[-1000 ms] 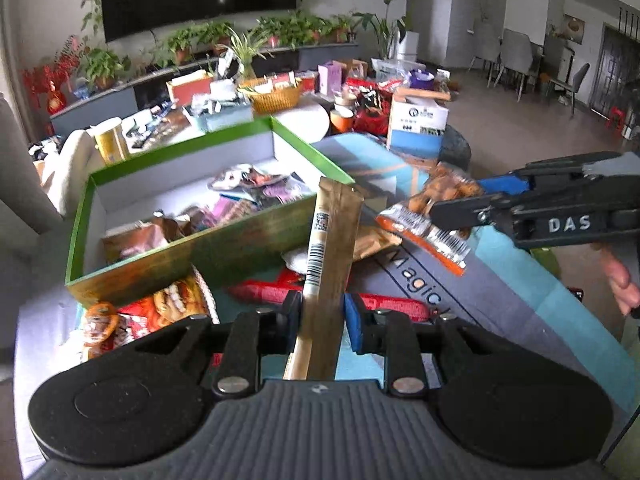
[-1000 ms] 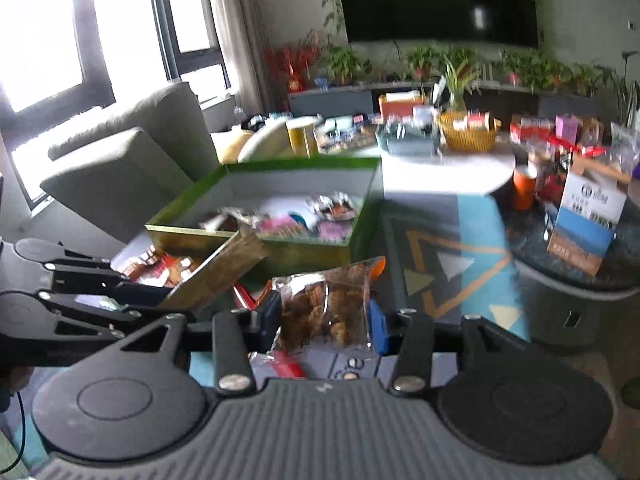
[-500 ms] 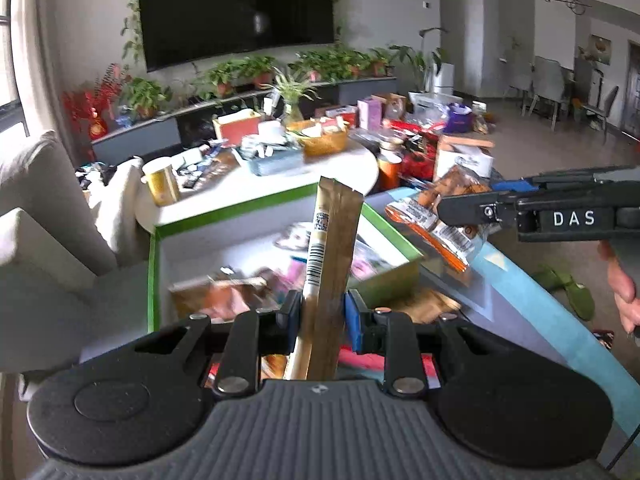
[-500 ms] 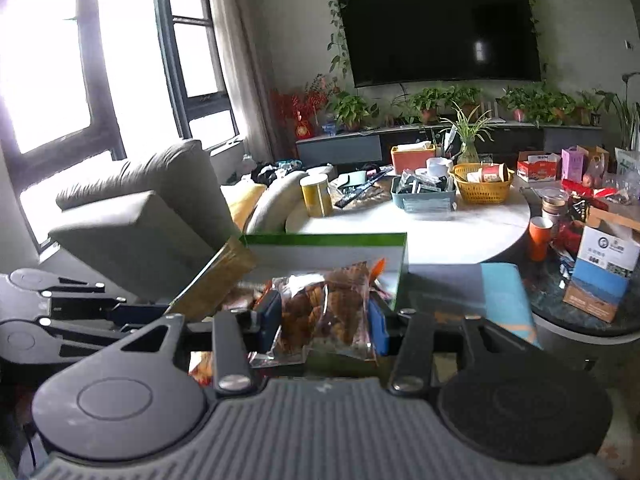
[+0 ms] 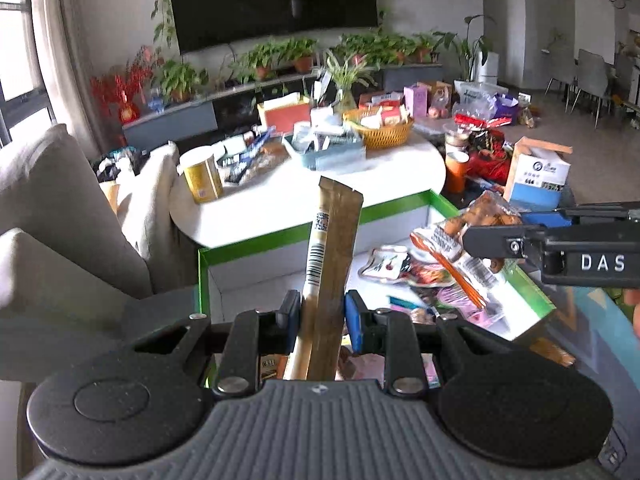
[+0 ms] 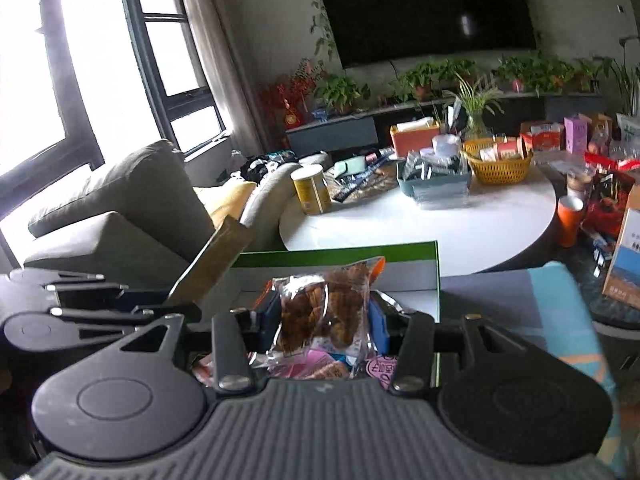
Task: Organize snacks
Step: 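Carry both packets into the green box and open both grippers, then move both open grippers back down to the snack pile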
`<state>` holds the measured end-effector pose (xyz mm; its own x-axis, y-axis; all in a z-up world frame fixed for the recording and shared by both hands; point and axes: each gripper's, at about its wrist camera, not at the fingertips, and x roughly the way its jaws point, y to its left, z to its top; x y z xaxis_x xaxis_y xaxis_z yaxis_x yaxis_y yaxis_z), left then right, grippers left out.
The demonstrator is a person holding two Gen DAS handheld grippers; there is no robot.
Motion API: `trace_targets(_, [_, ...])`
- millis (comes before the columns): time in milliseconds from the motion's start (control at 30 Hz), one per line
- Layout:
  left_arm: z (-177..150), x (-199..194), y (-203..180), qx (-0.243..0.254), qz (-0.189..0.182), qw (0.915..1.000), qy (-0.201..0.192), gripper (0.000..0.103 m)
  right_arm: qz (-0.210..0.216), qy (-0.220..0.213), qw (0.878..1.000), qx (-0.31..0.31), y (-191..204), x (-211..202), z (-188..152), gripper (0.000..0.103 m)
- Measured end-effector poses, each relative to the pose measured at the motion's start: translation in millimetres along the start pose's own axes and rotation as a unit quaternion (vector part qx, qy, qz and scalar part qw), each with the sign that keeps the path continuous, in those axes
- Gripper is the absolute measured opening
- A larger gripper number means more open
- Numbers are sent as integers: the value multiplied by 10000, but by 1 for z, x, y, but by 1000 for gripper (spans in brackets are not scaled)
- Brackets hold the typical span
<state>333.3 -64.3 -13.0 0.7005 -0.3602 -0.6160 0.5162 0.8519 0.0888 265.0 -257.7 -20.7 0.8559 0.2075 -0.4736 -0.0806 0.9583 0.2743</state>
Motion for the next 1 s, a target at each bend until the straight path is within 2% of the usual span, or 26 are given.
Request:
trace_targets(100, [-5,14,8,-92,7,9999,72,27,-58,61,9999,109,-4,15,-2,44])
trace_targets(133, [-7,18,11,-104,47,9999,116,31,-100,76,9999,118,-3,18,-3,45])
trace_targets(200, [-10,22,14,-131,158,9997,165,56,-219,152,9996,95,-3,23,-6,45])
trace_targets(233, [-12,22,15,-167,200,9995,153,59,-257,177,9995,81,-3,24,-8,45])
trace_targets(367, [-20,6,30,-405,191,9989,97,60,-220,96,9995,204,-8,11,-8,45])
trace_targets(533, [-44,-30,53,-632,450,9970,68,73,-128,60,9999,73,-11,-17,-13,45])
trace_targets(667, [-77,-56,65,-715,585,9953,301,73,-14,197,9991,-368,-17,-35,-28,45])
trace_targets(800, [-114,-69,70,-889,570,9926,606,74,0,521,9968,-601,-26,-51,-52,45])
trace_targets(900, [-137,-69,68,-918,560,9907,828,75,-149,717,9917,-1053,-23,-59,-72,45])
trace_targets(1000, [-146,-75,69,-1073,486,9906,691,75,-424,827,9831,-1577,-17,-62,-89,45])
